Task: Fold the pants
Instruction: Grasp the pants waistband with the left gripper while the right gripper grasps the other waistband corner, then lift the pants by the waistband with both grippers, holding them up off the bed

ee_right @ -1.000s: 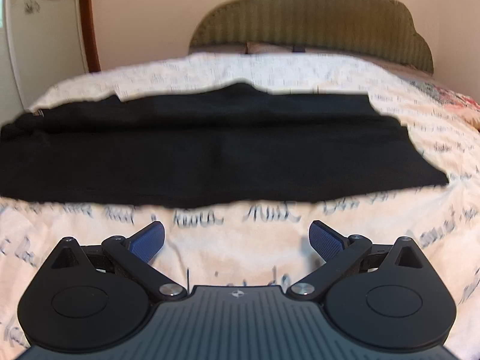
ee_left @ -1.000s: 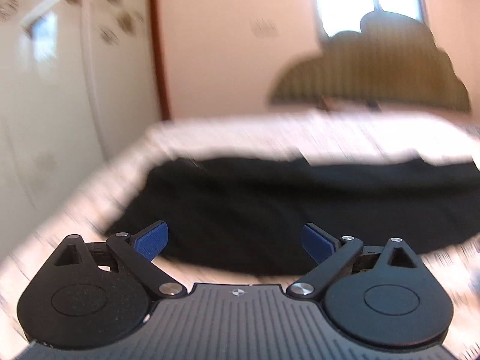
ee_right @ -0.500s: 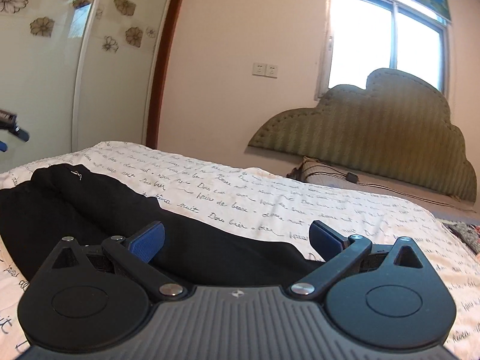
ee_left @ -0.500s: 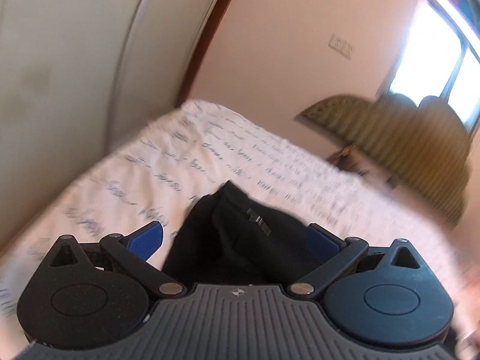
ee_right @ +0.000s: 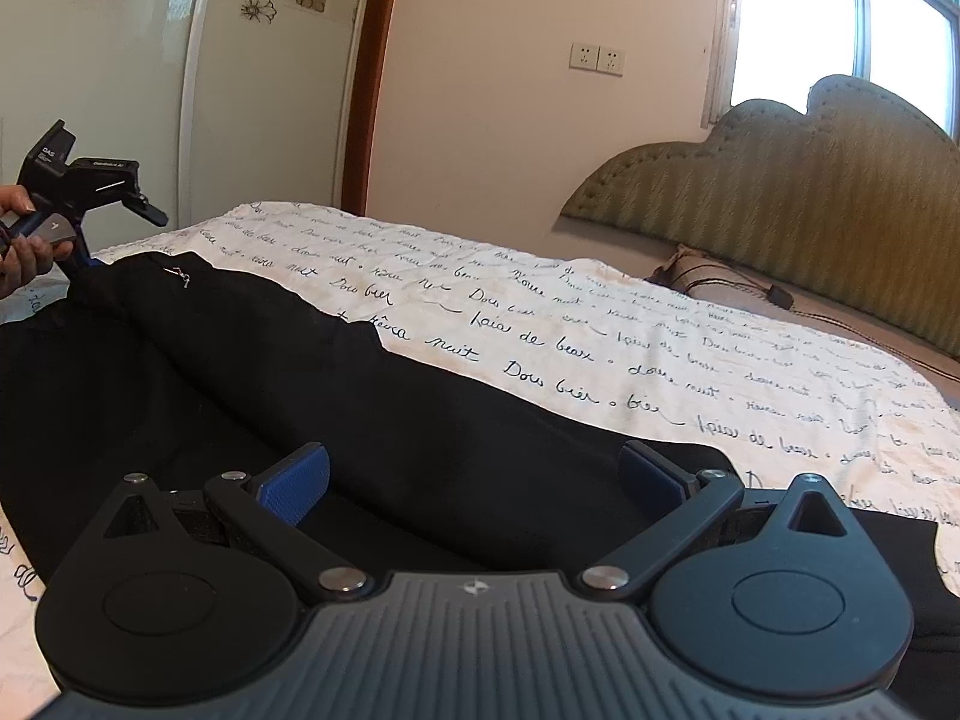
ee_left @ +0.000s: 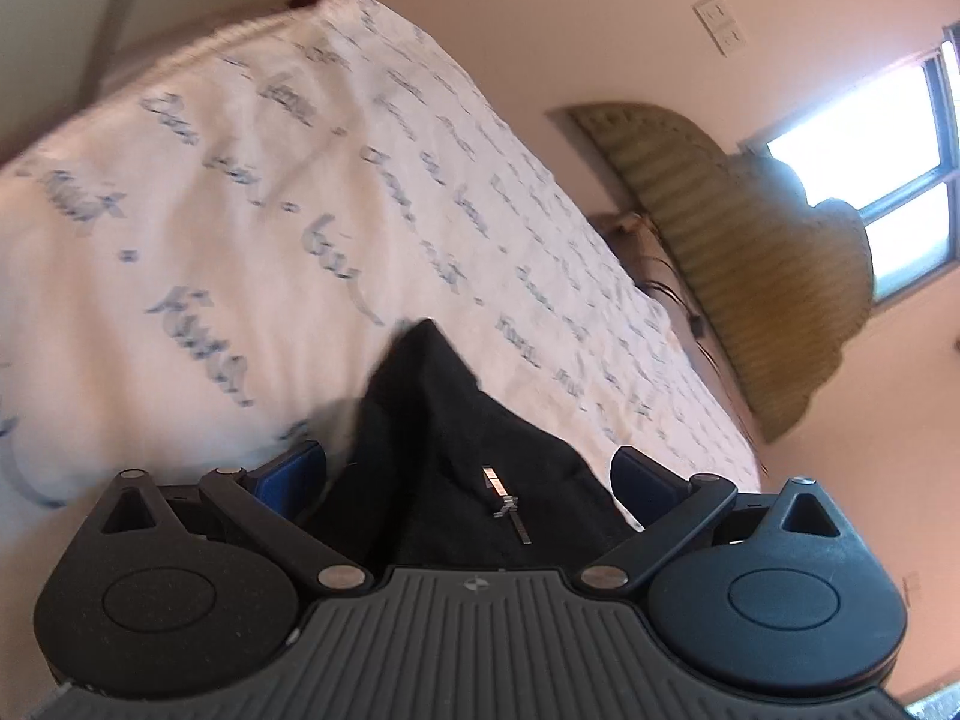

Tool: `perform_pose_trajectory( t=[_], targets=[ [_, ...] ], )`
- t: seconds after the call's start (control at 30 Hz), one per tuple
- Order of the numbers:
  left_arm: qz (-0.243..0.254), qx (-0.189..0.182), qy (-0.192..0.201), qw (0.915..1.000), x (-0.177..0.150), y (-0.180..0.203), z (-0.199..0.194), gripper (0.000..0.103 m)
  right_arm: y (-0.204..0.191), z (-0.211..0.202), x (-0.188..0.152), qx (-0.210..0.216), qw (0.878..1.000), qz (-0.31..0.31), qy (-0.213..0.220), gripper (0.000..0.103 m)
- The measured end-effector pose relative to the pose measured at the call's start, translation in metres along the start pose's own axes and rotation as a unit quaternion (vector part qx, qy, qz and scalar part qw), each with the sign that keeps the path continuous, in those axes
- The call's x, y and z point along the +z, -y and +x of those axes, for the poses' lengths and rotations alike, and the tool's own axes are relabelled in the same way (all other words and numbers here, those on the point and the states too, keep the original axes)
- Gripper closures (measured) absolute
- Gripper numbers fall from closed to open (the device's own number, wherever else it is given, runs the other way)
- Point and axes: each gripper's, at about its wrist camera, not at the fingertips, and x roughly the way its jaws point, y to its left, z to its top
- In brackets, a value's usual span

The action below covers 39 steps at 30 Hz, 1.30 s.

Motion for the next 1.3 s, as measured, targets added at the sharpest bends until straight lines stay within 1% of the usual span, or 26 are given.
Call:
perform_pose_trajectory(
  t=[0.1, 0.17, 0.23, 0.27, 0.3, 0.37, 0.43, 0.47, 0.5, 0.53, 0.57, 0.6, 0.63, 0.67, 0.7, 0.77, 0.8, 0.83, 0.87, 0.9, 0.93, 1.0, 1.07, 1.17, 1.23, 1.3],
  targets=[
    [-0.001, -0.003, -0.029, 0.9996, 0.01, 0.007, 0.023, 0.001, -0.001, 0.008, 0.003, 0.006, 1.0, 0.004, -0.005, 0.0],
    [-0.004, 0.012, -0.041, 0.9991, 0.018, 0.01, 0.037, 0.001, -0.003, 0.011, 0.004, 0.012, 1.0, 0.005, -0.007, 0.0],
    [-0.01, 0.023, -0.044, 0.9987, 0.024, 0.013, 0.045, 0.005, -0.006, 0.013, 0.005, 0.018, 1.0, 0.001, -0.006, 0.0],
    [-0.008, 0.034, -0.04, 0.9986, 0.027, 0.017, 0.046, 0.016, -0.007, 0.013, 0.005, 0.02, 1.0, -0.002, -0.005, 0.0],
    [0.004, 0.046, -0.037, 0.9983, 0.028, 0.021, 0.047, 0.045, -0.008, 0.013, 0.005, 0.021, 1.0, -0.005, -0.005, 0.0],
    [0.037, 0.077, -0.038, 0.9956, 0.027, 0.029, 0.049, 0.078, -0.009, 0.013, 0.006, 0.025, 1.0, -0.01, -0.003, 0.0],
    [0.063, 0.104, -0.027, 0.9922, 0.021, 0.034, 0.046, 0.079, -0.008, 0.015, 0.005, 0.028, 1.0, -0.01, -0.004, 0.0],
    [0.074, 0.117, -0.008, 0.9903, 0.017, 0.037, 0.043, 0.095, -0.007, 0.016, 0.005, 0.029, 1.0, -0.009, -0.005, 0.0],
    [0.088, 0.124, 0.015, 0.9882, 0.012, 0.042, 0.037, 0.098, -0.005, 0.018, 0.006, 0.03, 1.0, -0.007, -0.006, 0.0],
    [0.103, 0.121, 0.038, 0.9865, 0.007, 0.048, 0.029, 0.098, -0.004, 0.019, 0.006, 0.031, 0.999, -0.005, -0.006, 0.0],
    [0.126, 0.121, 0.066, 0.9824, 0.0, 0.057, 0.018, 0.098, -0.002, 0.021, 0.008, 0.032, 0.999, -0.004, -0.006, 0.0],
    [0.152, 0.125, 0.102, 0.9751, -0.011, 0.07, 0.006, 0.098, -0.001, 0.022, 0.01, 0.034, 0.999, -0.003, -0.005, 0.0],
    [0.179, 0.117, 0.142, 0.9664, -0.024, 0.081, -0.01, 0.098, 0.0, 0.023, 0.013, 0.037, 0.999, -0.004, -0.003, 0.0],
    [0.204, 0.101, 0.185, 0.956, -0.04, 0.093, -0.025, 0.098, 0.002, 0.023, 0.016, 0.043, 0.999, -0.008, 0.003, 0.0],
    [0.229, 0.085, 0.225, 0.9433, -0.058, 0.103, -0.04, 0.098, 0.004, 0.024, 0.02, 0.051, 0.999, -0.015, 0.011, 0.0],
    [0.275, 0.062, 0.29, 0.9146, -0.094, 0.12, -0.061, 0.098, 0.009, 0.028, 0.03, 0.073, 0.996, -0.034, 0.027, 0.0],
    [0.291, 0.058, 0.317, 0.9008, -0.11, 0.127, -0.066, 0.098, 0.013, 0.034, 0.037, 0.09, 0.994, -0.046, 0.029, 0.0],
    [0.303, 0.052, 0.336, 0.8903, -0.122, 0.13, -0.069, 0.098, 0.018, 0.042, 0.045, 0.115, 0.991, -0.06, 0.021, 0.0],
    [0.308, 0.039, 0.351, 0.8833, -0.132, 0.13, -0.07, 0.098, 0.023, 0.053, 0.055, 0.145, 0.987, -0.068, 0.002, 0.0],
    [0.302, 0.023, 0.363, 0.8814, -0.139, 0.127, -0.071, 0.098, 0.028, 0.066, 0.064, 0.174, 0.982, -0.069, -0.019, 0.0],
    [0.288, 0.007, 0.37, 0.8833, -0.142, 0.122, -0.071, 0.098, 0.033, 0.078, 0.072, 0.195, 0.978, -0.07, -0.037, 0.0],
    [0.259, -0.022, 0.389, 0.8838, -0.146, 0.111, -0.073, 0.098, 0.038, 0.102, 0.086, 0.214, 0.971, -0.09, -0.062, 0.0],
    [0.227, -0.059, 0.413, 0.8803, -0.149, 0.098, -0.08, 0.098, 0.042, 0.124, 0.094, 0.225, 0.964, -0.116, -0.086, 0.0],
    [0.189, -0.123, 0.435, 0.8718, -0.155, 0.086, -0.101, 0.098, 0.047, 0.158, 0.1, 0.261, 0.946, -0.13, -0.142, 0.0],
    [0.177, -0.147, 0.44, 0.8682, -0.158, 0.079, -0.111, 0.098, 0.051, 0.176, 0.101, 0.274, 0.939, -0.122, -0.167, 0.0],
    [0.167, -0.155, 0.438, 0.8695, -0.159, 0.076, -0.114, 0.098, 0.052, 0.192, 0.103, 0.293, 0.931, -0.109, -0.189, 0.0]
  ],
)
